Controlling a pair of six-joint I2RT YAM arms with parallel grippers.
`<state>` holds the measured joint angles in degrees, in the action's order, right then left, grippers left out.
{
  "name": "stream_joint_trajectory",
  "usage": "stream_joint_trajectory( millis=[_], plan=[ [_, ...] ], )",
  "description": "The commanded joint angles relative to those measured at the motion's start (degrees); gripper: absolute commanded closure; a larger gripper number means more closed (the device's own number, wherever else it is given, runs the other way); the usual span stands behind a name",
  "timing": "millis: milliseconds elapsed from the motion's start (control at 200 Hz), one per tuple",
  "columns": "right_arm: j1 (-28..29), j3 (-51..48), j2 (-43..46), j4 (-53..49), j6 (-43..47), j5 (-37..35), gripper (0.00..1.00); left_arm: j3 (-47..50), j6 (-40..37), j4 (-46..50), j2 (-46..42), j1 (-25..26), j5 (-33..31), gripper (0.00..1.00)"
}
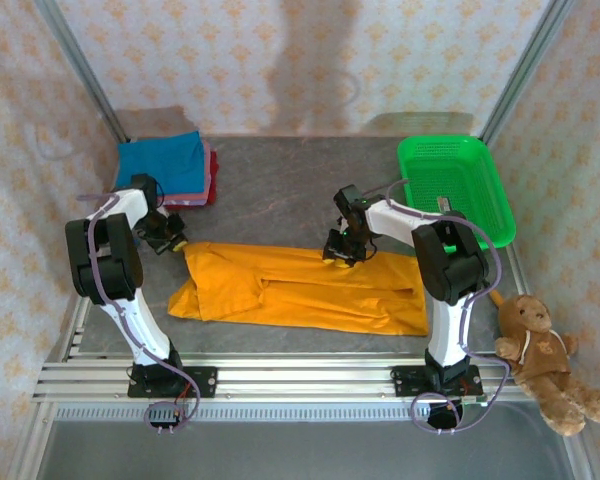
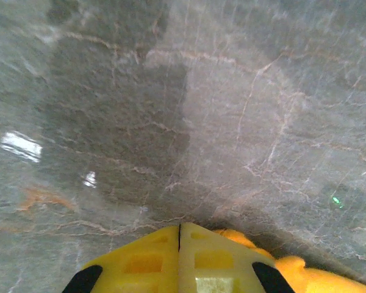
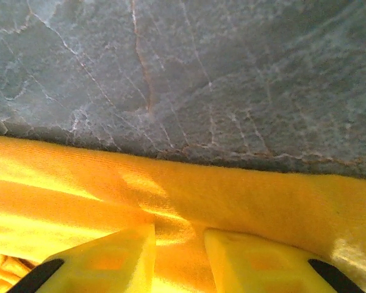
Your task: Fold and stack the t-shirts
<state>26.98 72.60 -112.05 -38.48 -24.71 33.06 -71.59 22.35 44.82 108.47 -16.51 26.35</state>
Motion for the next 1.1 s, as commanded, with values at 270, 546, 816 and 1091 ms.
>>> stream_joint_trajectory(
  millis=[270, 546, 816, 1091],
  plan=[
    [-0.09, -0.75, -6.34, -6.98, 0.93, -6.21, 0.68, 0.71, 1.25, 0.57, -9.95, -0.45, 1.55, 0.71],
    [-0.09, -1.14, -6.54, -7.05, 1.24, -6.31, 0.68, -0.62, -0.46, 4.31, -8.85, -0.04, -0.06, 0.69],
    [-0.17, -1.49, -6.65, -7.04, 1.42, -6.36, 0.68, 1.14, 0.42, 1.94, -6.51, 2.89, 2.70, 0.69],
    [-0.18, -1.76, -6.86, -7.01, 1.50, -6.57, 0.68, 0.00, -0.29, 3.75, -4.37, 3.82, -0.44, 0.95]
  ],
)
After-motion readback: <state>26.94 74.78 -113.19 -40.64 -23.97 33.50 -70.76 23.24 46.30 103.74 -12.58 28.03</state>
